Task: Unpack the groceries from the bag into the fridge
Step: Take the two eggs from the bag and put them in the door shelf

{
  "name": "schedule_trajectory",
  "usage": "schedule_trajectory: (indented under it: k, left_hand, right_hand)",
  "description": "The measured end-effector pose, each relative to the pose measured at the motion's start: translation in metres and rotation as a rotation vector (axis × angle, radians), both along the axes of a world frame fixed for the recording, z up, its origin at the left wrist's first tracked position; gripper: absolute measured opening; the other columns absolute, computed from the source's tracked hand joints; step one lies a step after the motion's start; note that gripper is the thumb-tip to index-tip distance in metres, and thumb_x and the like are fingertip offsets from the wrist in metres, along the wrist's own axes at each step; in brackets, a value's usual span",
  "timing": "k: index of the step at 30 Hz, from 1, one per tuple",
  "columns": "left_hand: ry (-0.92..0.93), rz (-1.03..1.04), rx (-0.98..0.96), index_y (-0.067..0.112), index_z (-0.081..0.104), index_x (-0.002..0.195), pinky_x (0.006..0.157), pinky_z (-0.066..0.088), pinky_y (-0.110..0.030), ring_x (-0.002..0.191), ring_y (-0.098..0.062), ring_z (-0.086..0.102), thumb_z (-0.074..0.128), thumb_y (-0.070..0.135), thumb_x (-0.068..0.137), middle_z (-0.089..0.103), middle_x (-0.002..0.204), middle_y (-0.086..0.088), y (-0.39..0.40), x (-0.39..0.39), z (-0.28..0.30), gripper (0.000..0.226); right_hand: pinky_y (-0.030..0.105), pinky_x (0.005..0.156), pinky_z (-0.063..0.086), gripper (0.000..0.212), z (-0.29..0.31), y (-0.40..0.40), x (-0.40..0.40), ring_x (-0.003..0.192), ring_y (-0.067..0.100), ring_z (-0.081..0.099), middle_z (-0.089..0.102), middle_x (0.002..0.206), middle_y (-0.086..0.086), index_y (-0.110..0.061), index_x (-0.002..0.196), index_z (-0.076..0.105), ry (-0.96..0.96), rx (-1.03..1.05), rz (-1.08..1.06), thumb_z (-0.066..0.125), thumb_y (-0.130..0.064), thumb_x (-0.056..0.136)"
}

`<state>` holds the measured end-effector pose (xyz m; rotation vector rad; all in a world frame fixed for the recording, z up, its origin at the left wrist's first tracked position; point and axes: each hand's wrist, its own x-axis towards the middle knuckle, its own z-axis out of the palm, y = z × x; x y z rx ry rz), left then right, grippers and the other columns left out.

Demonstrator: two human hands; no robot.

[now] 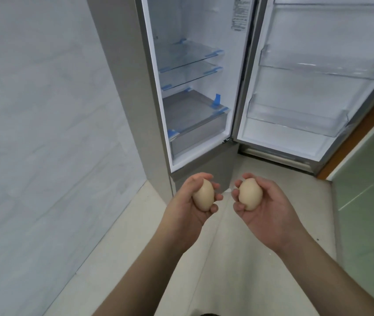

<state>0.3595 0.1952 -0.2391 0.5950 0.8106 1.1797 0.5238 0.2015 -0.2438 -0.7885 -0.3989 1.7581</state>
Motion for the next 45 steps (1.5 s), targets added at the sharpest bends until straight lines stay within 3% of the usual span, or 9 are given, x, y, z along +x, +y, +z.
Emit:
schedule_trajectory:
  k: [12,19,26,34,45]
  left_hand:
    - [0.032,-0.198,0.132,0.013,0.064,0.102,0.056,0.047,-0.025,0.071,-0.021,0.061,0.055,0.023,0.085,0.064,0.087,-0.011,0.131,0.057,0.012,0.022]
    - [0.065,-0.185,0.166,0.021,0.069,0.099,0.057,0.045,-0.027,0.073,-0.021,0.061,0.054,0.024,0.087,0.064,0.09,-0.012,0.206,0.139,0.028,0.02]
    - [0.05,-0.182,0.14,0.013,0.065,0.098,0.057,0.047,-0.028,0.074,-0.024,0.062,0.059,0.022,0.09,0.065,0.092,-0.015,0.266,0.192,0.039,0.013]
    - [0.035,-0.159,0.073,0.013,0.064,0.091,0.054,0.046,-0.027,0.07,-0.025,0.06,0.046,0.021,0.098,0.063,0.089,-0.015,0.337,0.21,0.036,0.021]
    - [-0.052,-0.356,0.148,0.012,0.067,0.096,0.057,0.051,-0.028,0.071,-0.024,0.064,0.048,0.018,0.094,0.065,0.088,-0.015,0.468,0.217,0.054,0.02]
  right_hand:
    - [0.025,0.055,0.04,0.017,0.018,0.106,0.073,0.072,0.019,0.059,0.063,0.085,0.007,-0.012,0.096,0.062,0.02,0.067,-0.148,0.05,-0.024,0.09]
    - [0.026,0.058,0.042,0.02,0.028,0.173,0.151,0.074,0.02,0.06,0.062,0.091,0.01,-0.011,0.102,0.06,0.036,0.095,-0.175,0.052,-0.022,0.087]
    - [0.025,0.057,0.047,0.022,0.039,0.235,0.213,0.076,0.019,0.061,0.064,0.092,0.01,-0.011,0.099,0.064,0.046,0.06,-0.201,0.055,-0.025,0.084]
    - [0.025,0.058,0.047,0.021,0.037,0.304,0.237,0.077,0.021,0.061,0.064,0.093,0.009,-0.012,0.097,0.066,0.079,0.077,-0.224,0.052,-0.024,0.086]
    - [0.025,0.059,0.049,0.026,0.069,0.402,0.237,0.081,0.022,0.061,0.064,0.094,0.009,-0.012,0.1,0.065,-0.017,0.153,-0.396,0.045,-0.02,0.085]
